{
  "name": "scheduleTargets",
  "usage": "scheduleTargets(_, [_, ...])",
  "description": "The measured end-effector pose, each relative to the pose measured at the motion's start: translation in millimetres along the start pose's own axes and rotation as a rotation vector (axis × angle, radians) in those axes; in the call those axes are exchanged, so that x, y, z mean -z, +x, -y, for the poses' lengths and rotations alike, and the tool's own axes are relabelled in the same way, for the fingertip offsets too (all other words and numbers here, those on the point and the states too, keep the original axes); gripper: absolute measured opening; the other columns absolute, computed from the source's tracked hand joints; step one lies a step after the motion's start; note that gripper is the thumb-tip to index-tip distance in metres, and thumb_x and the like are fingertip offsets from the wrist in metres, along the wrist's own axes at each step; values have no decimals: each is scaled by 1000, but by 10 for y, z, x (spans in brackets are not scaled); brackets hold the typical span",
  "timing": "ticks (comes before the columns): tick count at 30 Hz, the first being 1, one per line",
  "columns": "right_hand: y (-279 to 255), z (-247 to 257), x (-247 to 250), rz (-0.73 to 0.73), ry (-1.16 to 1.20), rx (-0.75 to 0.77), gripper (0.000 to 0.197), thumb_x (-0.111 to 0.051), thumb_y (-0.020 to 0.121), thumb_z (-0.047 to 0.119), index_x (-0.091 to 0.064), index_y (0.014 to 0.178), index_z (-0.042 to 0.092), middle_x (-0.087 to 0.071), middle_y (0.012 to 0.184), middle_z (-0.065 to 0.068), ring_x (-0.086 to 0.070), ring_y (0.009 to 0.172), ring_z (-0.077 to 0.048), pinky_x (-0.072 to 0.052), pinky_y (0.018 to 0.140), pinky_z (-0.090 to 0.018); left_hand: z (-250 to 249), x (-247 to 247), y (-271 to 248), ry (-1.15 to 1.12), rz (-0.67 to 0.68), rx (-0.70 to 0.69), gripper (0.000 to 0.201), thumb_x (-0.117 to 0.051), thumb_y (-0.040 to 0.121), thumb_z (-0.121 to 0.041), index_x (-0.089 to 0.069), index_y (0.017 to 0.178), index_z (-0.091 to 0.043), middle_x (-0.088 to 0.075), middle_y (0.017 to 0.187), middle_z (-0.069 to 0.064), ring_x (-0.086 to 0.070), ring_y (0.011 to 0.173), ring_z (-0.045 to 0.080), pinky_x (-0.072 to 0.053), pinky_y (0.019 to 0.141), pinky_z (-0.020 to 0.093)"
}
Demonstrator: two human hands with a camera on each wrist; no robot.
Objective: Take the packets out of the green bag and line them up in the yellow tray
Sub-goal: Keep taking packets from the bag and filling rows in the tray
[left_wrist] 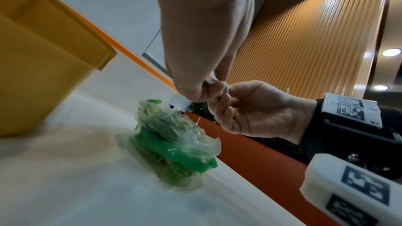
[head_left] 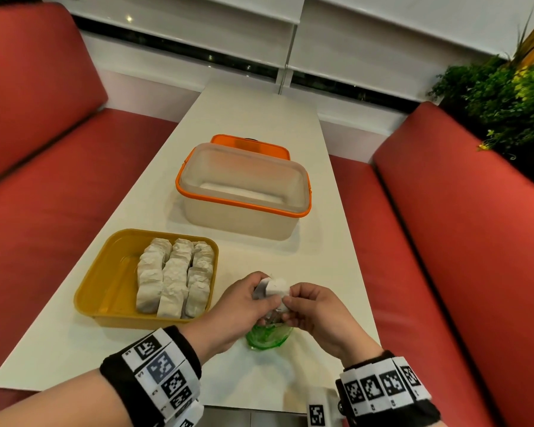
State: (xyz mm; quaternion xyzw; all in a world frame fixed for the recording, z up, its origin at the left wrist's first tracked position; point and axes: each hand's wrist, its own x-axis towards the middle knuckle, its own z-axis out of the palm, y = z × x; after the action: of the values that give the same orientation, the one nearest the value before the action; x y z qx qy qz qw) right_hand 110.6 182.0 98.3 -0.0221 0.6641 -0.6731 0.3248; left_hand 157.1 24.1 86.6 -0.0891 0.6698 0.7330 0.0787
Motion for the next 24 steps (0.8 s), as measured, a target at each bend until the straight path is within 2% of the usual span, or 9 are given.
scheduleTargets(2, [-26, 38, -3, 38, -22, 25, 4, -61, 76, 2, -63, 79, 3, -63, 74, -13, -60, 63, -18, -48, 59, -22, 0, 6, -4, 57, -42, -24, 14, -64, 86, -6, -61, 96, -16, -63, 77, 0, -50, 60, 12, -41, 52, 24])
scheduleTargets(4, [-38, 58, -2, 48, -114, 63, 17, -63, 71, 12, -65, 86, 2, -64, 78, -14, -58, 70, -21, -44, 61, -22, -8, 26, -25, 117, -38, -27, 16, -65, 83, -7, -62, 90, -22, -64, 73, -6, -53, 57, 6, -41, 51, 23])
scheduleTargets(6, [-42, 66, -39, 37, -216, 108, 19, -70, 72, 17, -66, 86, 5, -65, 78, -14, -58, 72, -22, -44, 64, -22, -15, 39, -70, 147, -18, -27, 17, -66, 81, -9, -62, 90, -22, -65, 73, -8, -56, 58, 3, -42, 51, 20])
scheduleTargets(8, [-38, 69, -97, 15, -293, 148, 10, -73, 75, 13, -64, 78, 10, -63, 75, -14, -57, 70, -22, -45, 63, -25, -22, 51, -114, 148, -16, -31, 18, -67, 79, -7, -61, 89, -21, -64, 73, -8, -54, 57, 0, -41, 50, 16])
scheduleTargets(11, [-21, 90, -211, -43, -374, 199, 14, -69, 82, 4, -60, 73, 11, -56, 68, -11, -50, 62, -19, -41, 56, -27, -36, 111, -180, 154, -43, -46, 23, -72, 74, -8, -59, 88, -21, -61, 71, -12, -52, 57, -3, -39, 49, 12])
scheduleTargets(15, [-28, 147, -388, -108, -459, 259, 17, -69, 80, 3, -62, 84, 18, -56, 64, -4, -53, 59, -18, -44, 57, -32, -92, 237, -262, 166, -49, -34, 25, -68, 75, -2, -59, 87, -23, -60, 71, -11, -51, 53, -7, -37, 48, 10])
scheduleTargets(18, [-44, 210, -534, -110, -642, 301, 23, -68, 81, 5, -63, 87, 27, -50, 55, 9, -48, 52, -7, -42, 56, -24, -126, 383, -329, 180, -83, -23, 25, -68, 72, -4, -60, 89, -20, -61, 75, -6, -51, 60, 3, -38, 51, 16])
scheduleTargets(22, [-28, 334, -802, -37, -868, 320, 18, -69, 80, 12, -65, 81, 29, -53, 59, 9, -46, 50, -1, -37, 52, -14, -144, 623, -450, 215, -144, -37, 26, -69, 71, -6, -60, 89, -23, -64, 81, -6, -56, 75, 9, -42, 61, 22])
scheduleTargets(24, [11, 427, -986, 33, -938, 313, 19, -69, 81, 13, -64, 75, 30, -56, 59, 8, -50, 51, 0, -39, 53, -15, -142, 785, -530, 204, -203, -41, 27, -71, 73, -11, -61, 95, -23, -67, 91, -6, -60, 87, 11, -48, 71, 25])
